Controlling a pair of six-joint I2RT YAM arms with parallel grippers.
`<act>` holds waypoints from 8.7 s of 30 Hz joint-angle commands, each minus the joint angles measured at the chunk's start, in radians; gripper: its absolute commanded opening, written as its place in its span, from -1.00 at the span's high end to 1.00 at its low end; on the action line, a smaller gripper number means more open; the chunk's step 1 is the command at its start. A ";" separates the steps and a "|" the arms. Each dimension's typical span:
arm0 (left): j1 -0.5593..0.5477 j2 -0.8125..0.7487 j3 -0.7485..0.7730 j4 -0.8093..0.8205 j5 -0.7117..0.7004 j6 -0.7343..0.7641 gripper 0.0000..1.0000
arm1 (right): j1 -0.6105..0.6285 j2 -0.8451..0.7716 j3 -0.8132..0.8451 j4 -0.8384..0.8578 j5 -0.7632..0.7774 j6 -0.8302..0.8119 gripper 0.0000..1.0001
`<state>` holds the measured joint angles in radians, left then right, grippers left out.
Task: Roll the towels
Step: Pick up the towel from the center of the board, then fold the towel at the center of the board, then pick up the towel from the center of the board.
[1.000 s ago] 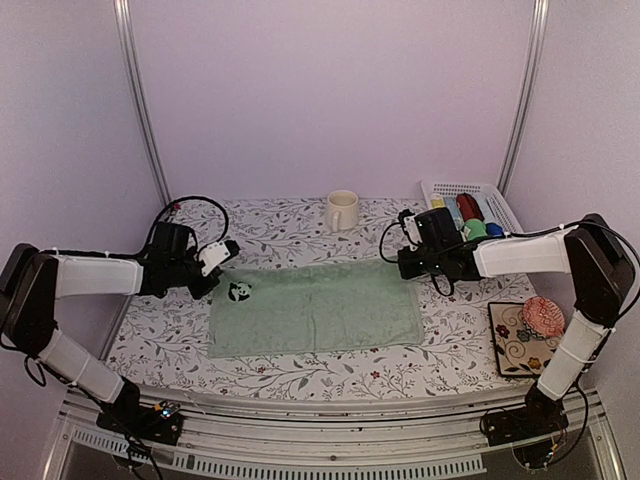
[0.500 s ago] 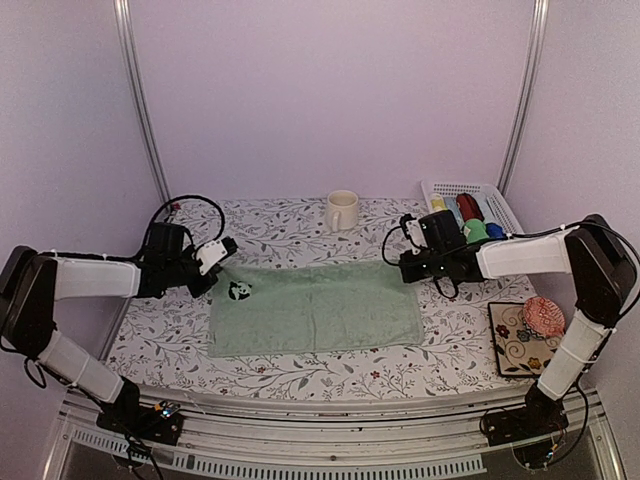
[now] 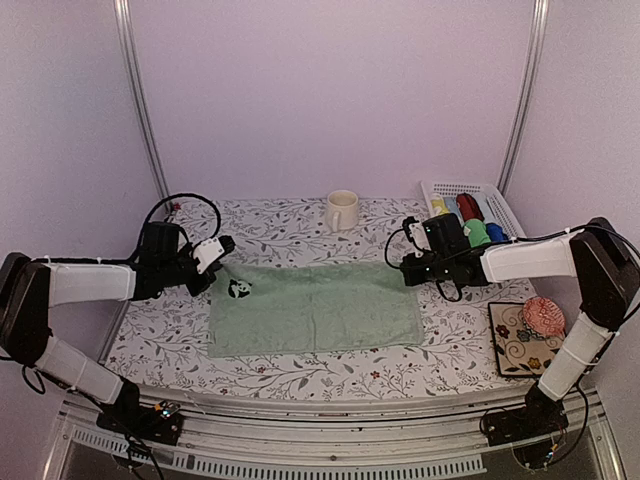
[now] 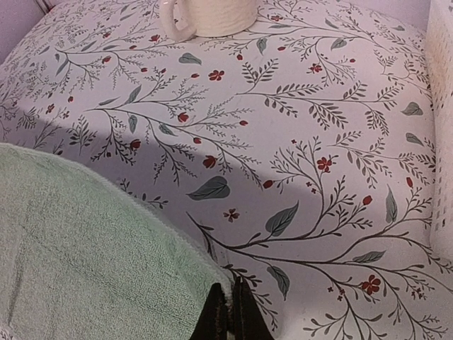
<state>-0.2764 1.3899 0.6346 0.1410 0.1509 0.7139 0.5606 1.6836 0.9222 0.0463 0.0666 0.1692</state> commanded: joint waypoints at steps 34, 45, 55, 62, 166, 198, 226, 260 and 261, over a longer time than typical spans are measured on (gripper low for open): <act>0.068 -0.233 -0.238 -0.044 0.274 0.192 1.00 | -0.003 -0.162 -0.160 0.020 -0.235 0.030 0.97; 0.069 -0.271 -0.261 -0.154 0.312 0.308 1.00 | 0.018 -0.214 -0.258 0.024 -0.209 0.042 0.97; 0.069 -0.332 -0.272 -0.257 0.329 0.377 1.00 | 0.019 -0.320 -0.338 0.013 -0.206 0.043 0.96; 0.068 -0.370 -0.267 -0.375 0.352 0.467 1.00 | 0.026 -0.366 -0.419 0.023 -0.215 0.057 0.97; -0.114 0.052 -0.088 -0.340 0.088 0.147 1.00 | 0.012 -0.028 -0.214 0.052 -0.173 0.222 0.45; -0.036 -0.219 -0.079 -0.179 0.023 -0.073 -0.94 | -0.025 -0.398 -0.101 -0.146 0.045 0.063 -0.98; 0.025 -0.378 -0.112 -0.245 0.185 -0.107 -0.94 | -0.024 -0.537 -0.532 -0.114 -0.272 0.361 -0.71; 0.023 -0.495 -0.141 -0.227 0.186 -0.117 -0.93 | 0.082 -0.193 -0.427 -0.065 -0.217 0.539 0.00; 0.022 -0.500 -0.142 -0.228 0.190 -0.117 -0.94 | 0.088 -0.180 -0.427 -0.057 -0.219 0.546 0.05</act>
<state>-0.2543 0.9157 0.5076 -0.0944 0.3267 0.6075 0.6308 1.4364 0.5064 0.0254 -0.1654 0.6693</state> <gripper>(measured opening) 0.969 0.516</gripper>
